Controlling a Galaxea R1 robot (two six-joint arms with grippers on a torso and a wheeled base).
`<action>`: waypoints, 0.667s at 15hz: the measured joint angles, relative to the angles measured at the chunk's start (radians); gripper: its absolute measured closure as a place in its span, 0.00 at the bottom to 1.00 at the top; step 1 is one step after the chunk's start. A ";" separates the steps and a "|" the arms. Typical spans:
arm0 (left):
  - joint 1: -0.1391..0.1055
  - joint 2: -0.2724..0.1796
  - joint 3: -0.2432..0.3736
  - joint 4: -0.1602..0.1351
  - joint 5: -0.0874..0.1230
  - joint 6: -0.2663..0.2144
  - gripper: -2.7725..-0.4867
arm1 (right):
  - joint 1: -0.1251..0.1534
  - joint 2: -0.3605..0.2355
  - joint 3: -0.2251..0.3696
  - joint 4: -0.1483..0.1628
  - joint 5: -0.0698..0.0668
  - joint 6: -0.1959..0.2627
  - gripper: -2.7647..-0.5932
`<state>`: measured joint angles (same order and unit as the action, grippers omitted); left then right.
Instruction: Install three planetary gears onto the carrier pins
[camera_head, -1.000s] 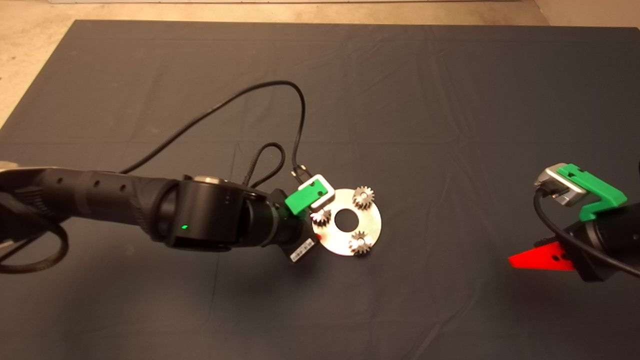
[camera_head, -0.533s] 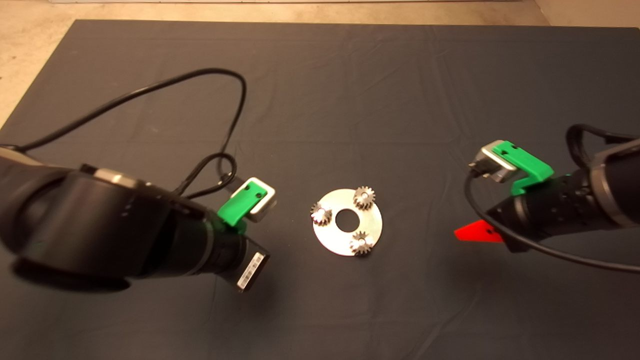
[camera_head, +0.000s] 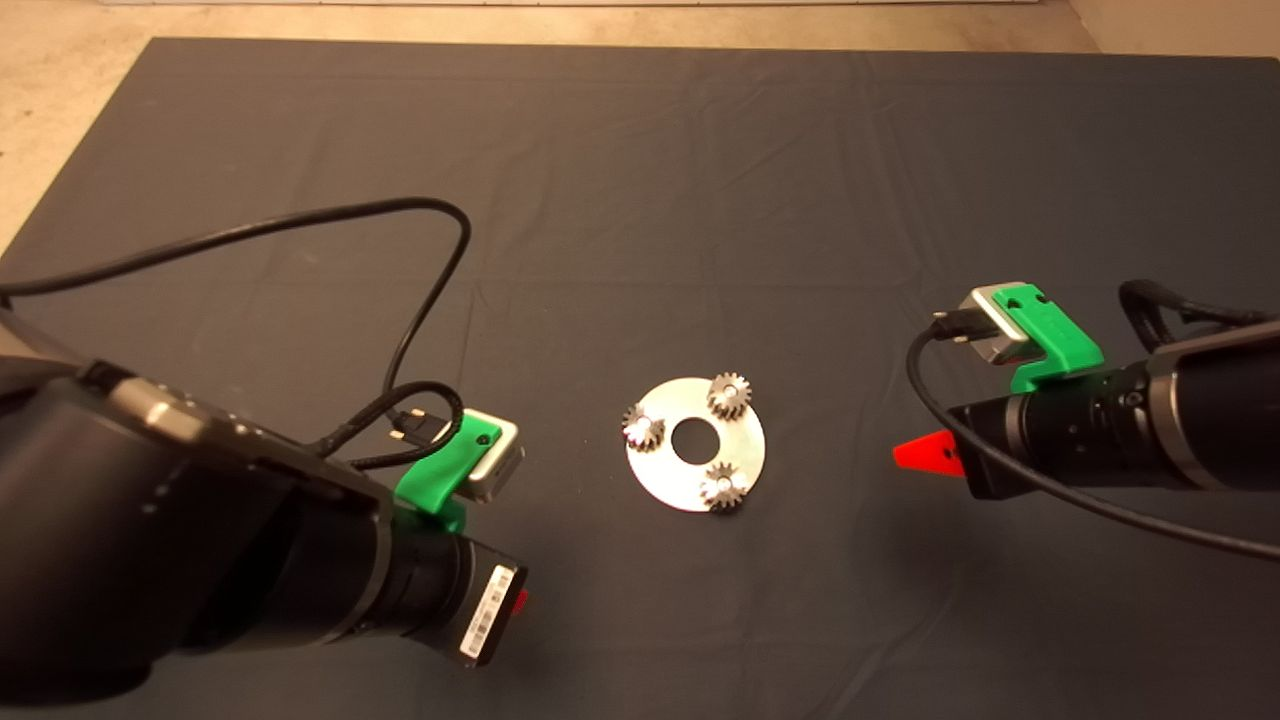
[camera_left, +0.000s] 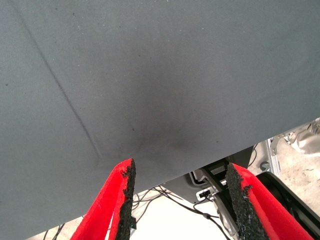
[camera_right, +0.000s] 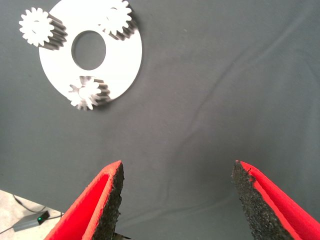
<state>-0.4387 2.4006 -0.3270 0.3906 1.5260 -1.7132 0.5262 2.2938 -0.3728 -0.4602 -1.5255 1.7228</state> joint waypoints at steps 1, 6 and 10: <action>0.000 -0.003 0.000 -0.001 0.000 -0.002 0.70 | -0.001 -0.002 0.004 -0.001 -0.003 0.000 0.53; -0.003 -0.030 0.002 -0.003 0.001 -0.008 0.70 | -0.009 0.003 0.011 -0.008 -0.004 0.003 0.53; -0.003 -0.029 0.002 -0.003 0.000 -0.010 0.70 | -0.024 0.003 0.014 -0.011 -0.005 0.003 0.53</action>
<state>-0.4415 2.3713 -0.3247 0.3877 1.5264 -1.7236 0.5017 2.2972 -0.3587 -0.4713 -1.5306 1.7262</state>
